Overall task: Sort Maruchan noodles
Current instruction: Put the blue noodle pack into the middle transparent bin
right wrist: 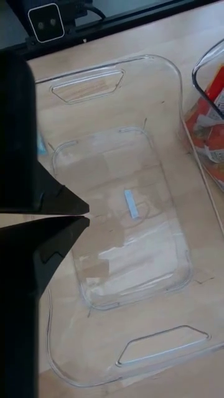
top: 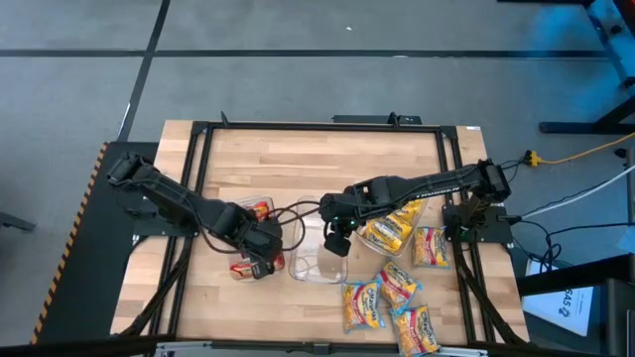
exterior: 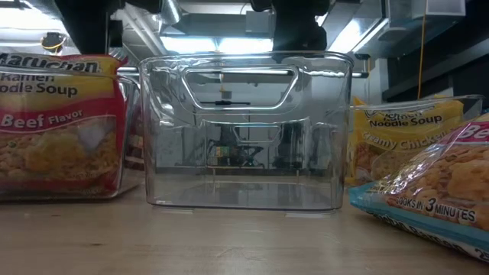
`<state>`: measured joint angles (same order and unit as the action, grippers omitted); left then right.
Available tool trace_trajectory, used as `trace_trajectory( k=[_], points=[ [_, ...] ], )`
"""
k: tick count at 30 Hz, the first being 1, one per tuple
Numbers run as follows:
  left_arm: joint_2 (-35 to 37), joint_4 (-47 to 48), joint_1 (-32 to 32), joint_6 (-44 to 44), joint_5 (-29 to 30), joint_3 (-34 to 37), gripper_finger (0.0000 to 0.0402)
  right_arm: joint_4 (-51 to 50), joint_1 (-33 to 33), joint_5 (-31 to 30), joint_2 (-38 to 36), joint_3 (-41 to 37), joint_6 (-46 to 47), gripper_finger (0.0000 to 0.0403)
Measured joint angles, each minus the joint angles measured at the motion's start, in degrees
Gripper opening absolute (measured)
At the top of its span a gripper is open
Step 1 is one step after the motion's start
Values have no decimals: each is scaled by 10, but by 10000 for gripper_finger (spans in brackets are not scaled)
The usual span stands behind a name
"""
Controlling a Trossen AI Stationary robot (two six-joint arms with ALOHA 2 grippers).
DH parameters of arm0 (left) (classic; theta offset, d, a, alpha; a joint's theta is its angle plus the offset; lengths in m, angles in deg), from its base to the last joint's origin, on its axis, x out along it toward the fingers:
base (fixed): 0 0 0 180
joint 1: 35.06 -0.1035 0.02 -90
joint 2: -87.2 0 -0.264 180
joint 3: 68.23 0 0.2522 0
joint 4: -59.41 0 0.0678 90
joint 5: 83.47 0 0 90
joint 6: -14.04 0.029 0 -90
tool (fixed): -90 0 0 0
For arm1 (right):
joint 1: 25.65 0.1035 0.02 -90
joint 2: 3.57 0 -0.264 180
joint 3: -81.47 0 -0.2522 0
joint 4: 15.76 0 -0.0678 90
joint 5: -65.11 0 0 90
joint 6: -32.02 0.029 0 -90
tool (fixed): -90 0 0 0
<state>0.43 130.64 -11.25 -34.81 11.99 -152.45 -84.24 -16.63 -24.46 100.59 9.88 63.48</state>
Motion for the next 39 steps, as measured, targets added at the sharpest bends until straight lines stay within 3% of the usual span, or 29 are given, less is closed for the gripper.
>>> trace_trajectory(
  k=[8, 17, 25, 39],
  points=[
    [36, -26, 38, -34, -44, 0, 54, -2, 0, 2, 0, 0, 0, 14],
    [-16, -81, 93, -36, -48, -1, 54, -9, 0, 2, 0, 0, -2, 14],
    [-68, -56, 101, -35, -57, -3, 53, -12, 0, 3, 0, 0, 0, 14],
    [-54, 33, 127, -97, -71, 1, 53, -15, 0, 18, 0, 0, 2, 14]
  ],
)
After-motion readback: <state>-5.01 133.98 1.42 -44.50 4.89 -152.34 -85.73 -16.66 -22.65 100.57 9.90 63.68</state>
